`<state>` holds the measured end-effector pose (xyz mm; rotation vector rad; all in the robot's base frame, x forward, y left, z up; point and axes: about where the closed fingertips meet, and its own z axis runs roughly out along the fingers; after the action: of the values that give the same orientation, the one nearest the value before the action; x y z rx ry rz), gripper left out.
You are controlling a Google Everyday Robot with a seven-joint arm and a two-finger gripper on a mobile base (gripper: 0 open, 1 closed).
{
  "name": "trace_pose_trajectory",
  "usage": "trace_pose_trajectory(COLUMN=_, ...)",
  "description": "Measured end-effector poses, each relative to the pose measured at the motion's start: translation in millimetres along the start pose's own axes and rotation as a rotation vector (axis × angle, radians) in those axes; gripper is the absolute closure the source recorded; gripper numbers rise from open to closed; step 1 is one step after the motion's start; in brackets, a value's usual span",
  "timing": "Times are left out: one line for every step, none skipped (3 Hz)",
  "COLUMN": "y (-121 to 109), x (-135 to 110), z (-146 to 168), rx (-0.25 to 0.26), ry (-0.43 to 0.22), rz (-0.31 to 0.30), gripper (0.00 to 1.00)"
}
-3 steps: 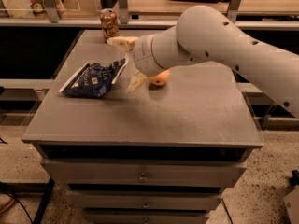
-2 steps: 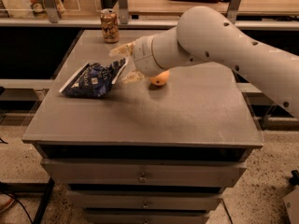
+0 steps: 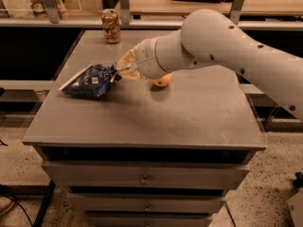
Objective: Move blue chip bag near orange can
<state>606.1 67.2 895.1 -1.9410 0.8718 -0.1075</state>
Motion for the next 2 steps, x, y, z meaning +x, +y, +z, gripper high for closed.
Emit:
trace_pose_trajectory(y=1.2, x=0.0, z=-1.1, rx=-0.001, ry=0.001, rz=0.004, gripper=1.00)
trace_pose_trajectory(y=1.2, x=0.0, z=-1.0, rx=-0.001, ry=0.001, rz=0.004, gripper=1.00)
